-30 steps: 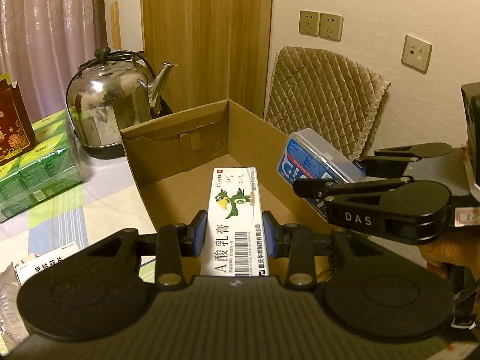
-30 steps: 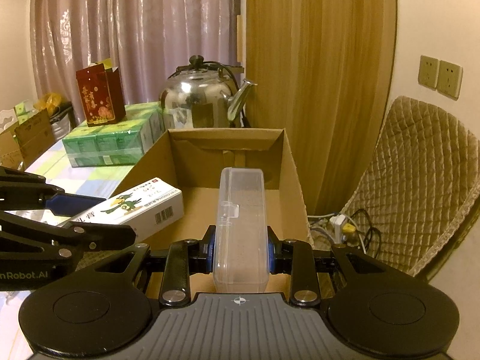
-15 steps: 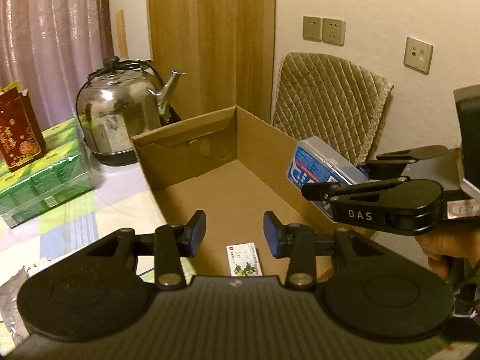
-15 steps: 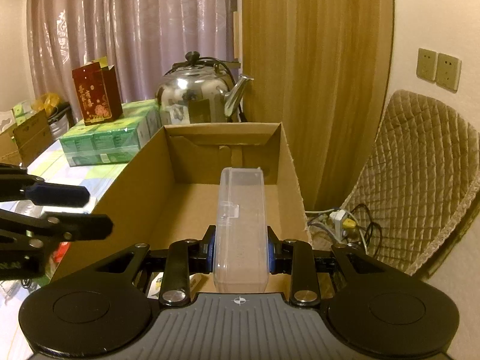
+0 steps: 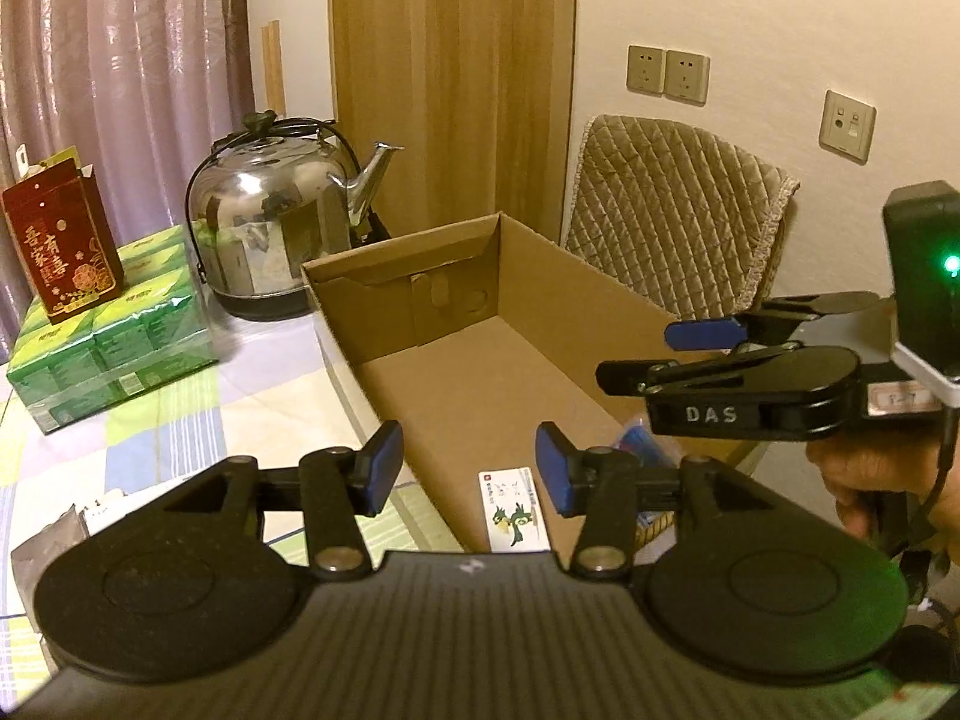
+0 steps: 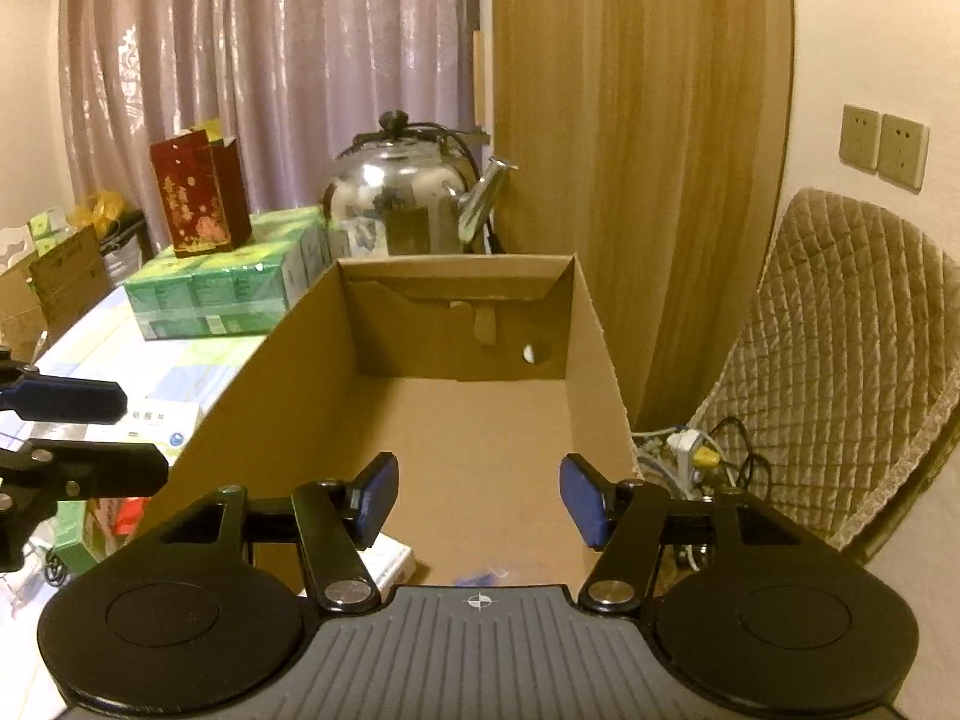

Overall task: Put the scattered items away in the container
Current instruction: 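Open left tool to drop parrot box while right tool releases plastic box into cardboard box, then move both open tools back toward the remaining items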

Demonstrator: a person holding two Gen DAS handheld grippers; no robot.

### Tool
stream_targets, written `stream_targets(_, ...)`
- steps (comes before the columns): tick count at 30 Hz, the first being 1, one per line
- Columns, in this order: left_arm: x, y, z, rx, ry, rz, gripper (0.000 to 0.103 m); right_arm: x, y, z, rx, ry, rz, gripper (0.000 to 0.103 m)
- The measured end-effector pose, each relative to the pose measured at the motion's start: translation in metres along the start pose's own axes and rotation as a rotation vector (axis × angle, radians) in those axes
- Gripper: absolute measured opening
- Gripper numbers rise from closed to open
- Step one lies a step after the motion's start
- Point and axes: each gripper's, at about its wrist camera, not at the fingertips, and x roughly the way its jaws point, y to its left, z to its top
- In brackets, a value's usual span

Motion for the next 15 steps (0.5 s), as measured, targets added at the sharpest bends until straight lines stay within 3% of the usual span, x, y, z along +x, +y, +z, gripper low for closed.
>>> stream_targets(8,-0.025,0.007,-0.018,-0.035,-0.015,0.016,0.057,-0.031,0.008,-0.007,0.027,-0.041,-0.007,0.061)
stream_targets(15,-0.059,0.017,-0.040,-0.082,-0.010,0.045,0.061,-0.069,0.039,-0.012,-0.021,-0.082,0.015,0.071)
